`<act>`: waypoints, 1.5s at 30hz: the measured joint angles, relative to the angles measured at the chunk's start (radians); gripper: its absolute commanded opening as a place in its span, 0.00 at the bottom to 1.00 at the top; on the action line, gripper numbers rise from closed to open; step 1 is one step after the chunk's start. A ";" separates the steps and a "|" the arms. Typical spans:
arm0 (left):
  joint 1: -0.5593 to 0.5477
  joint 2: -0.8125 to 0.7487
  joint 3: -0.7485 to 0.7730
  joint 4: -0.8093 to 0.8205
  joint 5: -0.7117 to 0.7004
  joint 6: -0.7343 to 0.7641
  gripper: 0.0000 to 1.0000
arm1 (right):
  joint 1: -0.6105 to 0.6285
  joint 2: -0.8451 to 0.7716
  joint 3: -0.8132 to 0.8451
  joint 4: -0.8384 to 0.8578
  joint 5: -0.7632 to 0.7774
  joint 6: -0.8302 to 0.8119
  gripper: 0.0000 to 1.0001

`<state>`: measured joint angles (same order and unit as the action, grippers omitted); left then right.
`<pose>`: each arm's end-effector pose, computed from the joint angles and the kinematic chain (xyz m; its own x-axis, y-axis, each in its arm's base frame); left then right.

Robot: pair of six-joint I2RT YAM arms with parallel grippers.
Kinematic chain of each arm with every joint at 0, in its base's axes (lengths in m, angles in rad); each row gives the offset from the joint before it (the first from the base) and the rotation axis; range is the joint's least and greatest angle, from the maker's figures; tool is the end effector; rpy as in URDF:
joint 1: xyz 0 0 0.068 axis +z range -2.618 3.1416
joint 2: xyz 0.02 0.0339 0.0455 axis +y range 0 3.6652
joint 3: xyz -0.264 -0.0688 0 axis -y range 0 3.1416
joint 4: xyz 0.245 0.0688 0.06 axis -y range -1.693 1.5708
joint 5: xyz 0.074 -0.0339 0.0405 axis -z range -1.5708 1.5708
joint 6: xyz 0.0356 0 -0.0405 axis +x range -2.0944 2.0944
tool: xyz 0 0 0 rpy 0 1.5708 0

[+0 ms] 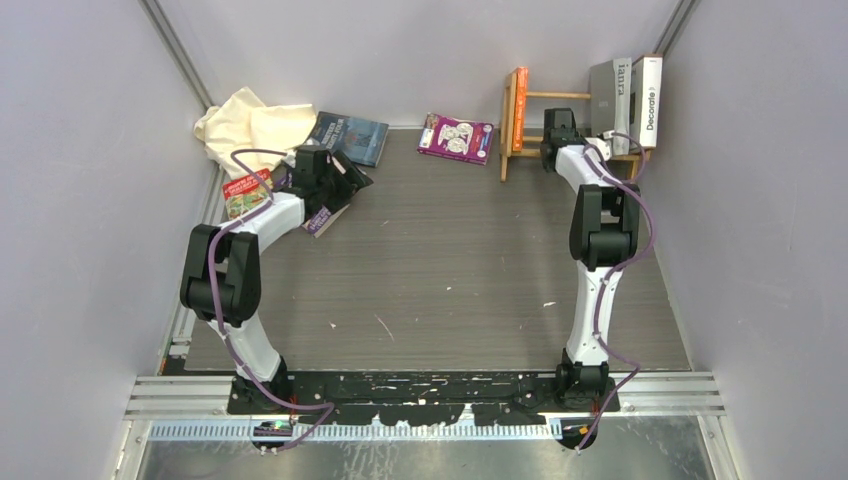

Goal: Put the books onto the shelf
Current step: Move the shelf to the center of the board.

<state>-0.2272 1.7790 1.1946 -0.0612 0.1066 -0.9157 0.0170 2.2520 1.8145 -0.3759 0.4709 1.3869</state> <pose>0.3883 -0.0937 0.2209 -0.6004 -0.6705 -0.4359 -0.2780 0.6860 -0.6724 0.5064 -0.0075 0.1923 0.1586 0.8790 -0.4497 0.7685 0.1760 0.6152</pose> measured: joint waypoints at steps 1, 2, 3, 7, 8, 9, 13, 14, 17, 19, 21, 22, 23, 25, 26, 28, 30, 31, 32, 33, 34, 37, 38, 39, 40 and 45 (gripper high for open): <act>0.000 0.000 0.000 0.002 0.000 -0.002 0.74 | -0.002 0.000 0.001 0.000 -0.011 -0.010 0.01; 0.000 0.000 0.000 0.003 0.000 -0.003 0.74 | -0.005 0.000 0.003 -0.001 -0.023 -0.026 0.01; 0.000 0.000 0.000 0.004 0.000 -0.005 0.74 | -0.007 0.000 0.006 -0.004 -0.035 -0.038 0.01; 0.000 0.000 0.000 0.006 0.000 -0.019 0.74 | -0.017 0.011 0.040 -0.039 -0.086 -0.093 0.01; 0.000 0.000 -0.001 0.010 0.000 -0.021 0.74 | -0.019 0.017 0.056 -0.054 -0.100 -0.105 0.01; 0.000 0.000 -0.002 0.015 0.000 -0.021 0.74 | -0.021 0.026 0.077 -0.073 -0.114 -0.120 0.01; 0.000 -0.001 -0.018 0.031 0.000 -0.024 0.74 | -0.021 0.048 0.134 -0.127 -0.162 -0.164 0.01; 0.000 -0.001 -0.022 0.031 0.000 -0.024 0.74 | -0.021 0.051 0.142 -0.134 -0.169 -0.172 0.01; 0.000 -0.001 -0.032 0.031 0.000 -0.023 0.74 | -0.021 0.062 0.171 -0.164 -0.193 -0.200 0.01; 0.000 -0.003 -0.034 0.031 0.000 -0.022 0.74 | -0.021 0.065 0.179 -0.173 -0.201 -0.213 0.01; 0.001 -0.009 -0.035 0.031 0.001 -0.021 0.74 | -0.021 0.065 0.180 -0.174 -0.209 -0.226 0.01; 0.002 -0.013 -0.036 0.031 0.002 -0.020 0.74 | -0.020 0.065 0.182 -0.177 -0.216 -0.233 0.01; 0.004 -0.015 -0.038 0.032 0.004 -0.019 0.74 | -0.019 0.065 0.184 -0.179 -0.222 -0.240 0.01; 0.009 -0.018 -0.041 0.035 0.009 -0.019 0.74 | -0.016 0.065 0.186 -0.183 -0.234 -0.253 0.01; 0.010 -0.018 -0.043 0.035 0.011 -0.019 0.74 | -0.014 0.065 0.187 -0.184 -0.238 -0.258 0.01; 0.014 -0.018 -0.051 0.039 0.015 -0.019 0.74 | -0.009 0.065 0.188 -0.187 -0.249 -0.267 0.01; 0.019 -0.018 -0.061 0.042 0.020 -0.019 0.74 | -0.002 0.065 0.188 -0.187 -0.259 -0.275 0.01; 0.021 -0.018 -0.065 0.042 0.022 -0.019 0.74 | 0.005 0.065 0.188 -0.187 -0.261 -0.275 0.01; 0.023 -0.018 -0.068 0.042 0.023 -0.020 0.74 | 0.010 0.065 0.188 -0.187 -0.265 -0.277 0.01; 0.025 -0.018 -0.070 0.043 0.026 -0.020 0.74 | 0.015 0.065 0.188 -0.187 -0.270 -0.279 0.01; 0.026 -0.018 -0.071 0.043 0.027 -0.020 0.74 | 0.020 0.065 0.188 -0.187 -0.274 -0.281 0.01; 0.027 -0.019 -0.073 0.046 0.030 -0.020 0.74 | 0.031 0.063 0.182 -0.178 -0.282 -0.289 0.01; 0.027 -0.019 -0.073 0.047 0.032 -0.020 0.74 | 0.034 0.061 0.179 -0.174 -0.284 -0.291 0.01; 0.027 -0.019 -0.073 0.048 0.034 -0.020 0.74 | 0.036 0.058 0.172 -0.166 -0.286 -0.295 0.01; 0.027 -0.019 -0.074 0.050 0.036 -0.020 0.74 | 0.038 0.053 0.163 -0.158 -0.291 -0.299 0.01; 0.027 -0.026 -0.081 0.055 0.041 -0.020 0.74 | 0.057 0.032 0.123 -0.122 -0.320 -0.321 0.01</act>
<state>-0.2001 1.7531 1.1137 -0.0063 0.1478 -0.9360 0.0742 2.2841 1.9373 -0.4976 0.1509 1.0657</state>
